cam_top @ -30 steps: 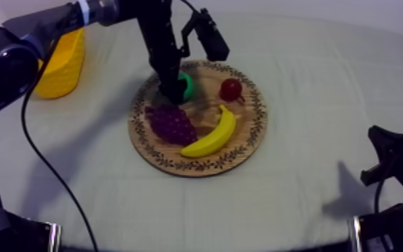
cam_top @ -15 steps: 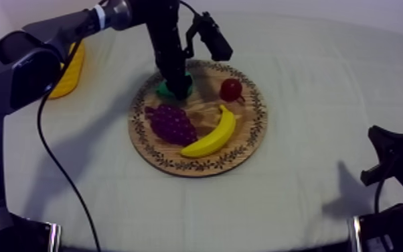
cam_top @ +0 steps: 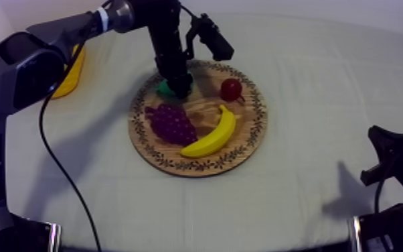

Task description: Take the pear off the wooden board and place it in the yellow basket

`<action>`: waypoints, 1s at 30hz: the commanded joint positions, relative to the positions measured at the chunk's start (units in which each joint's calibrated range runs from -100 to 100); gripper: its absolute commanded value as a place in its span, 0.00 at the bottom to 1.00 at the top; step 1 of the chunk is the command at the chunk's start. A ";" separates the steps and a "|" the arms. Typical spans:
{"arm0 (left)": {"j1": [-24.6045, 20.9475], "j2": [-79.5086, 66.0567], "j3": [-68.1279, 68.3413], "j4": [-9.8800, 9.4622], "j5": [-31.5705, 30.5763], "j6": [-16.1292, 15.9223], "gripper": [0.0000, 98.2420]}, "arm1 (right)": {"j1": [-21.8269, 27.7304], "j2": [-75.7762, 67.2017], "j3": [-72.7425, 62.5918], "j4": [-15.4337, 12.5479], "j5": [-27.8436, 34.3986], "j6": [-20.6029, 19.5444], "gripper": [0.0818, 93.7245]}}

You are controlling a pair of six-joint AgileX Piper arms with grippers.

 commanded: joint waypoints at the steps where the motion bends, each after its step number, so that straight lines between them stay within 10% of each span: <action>1: 0.02 -0.18 0.23 -0.09 -0.06 0.17 0.43 | 0.00 -0.04 -0.05 -0.01 0.04 0.07 0.00; 30: 1.44 -32.18 11.92 -0.51 4.24 2.71 0.41 | 0.00 -0.04 -0.05 -0.01 0.04 0.07 0.00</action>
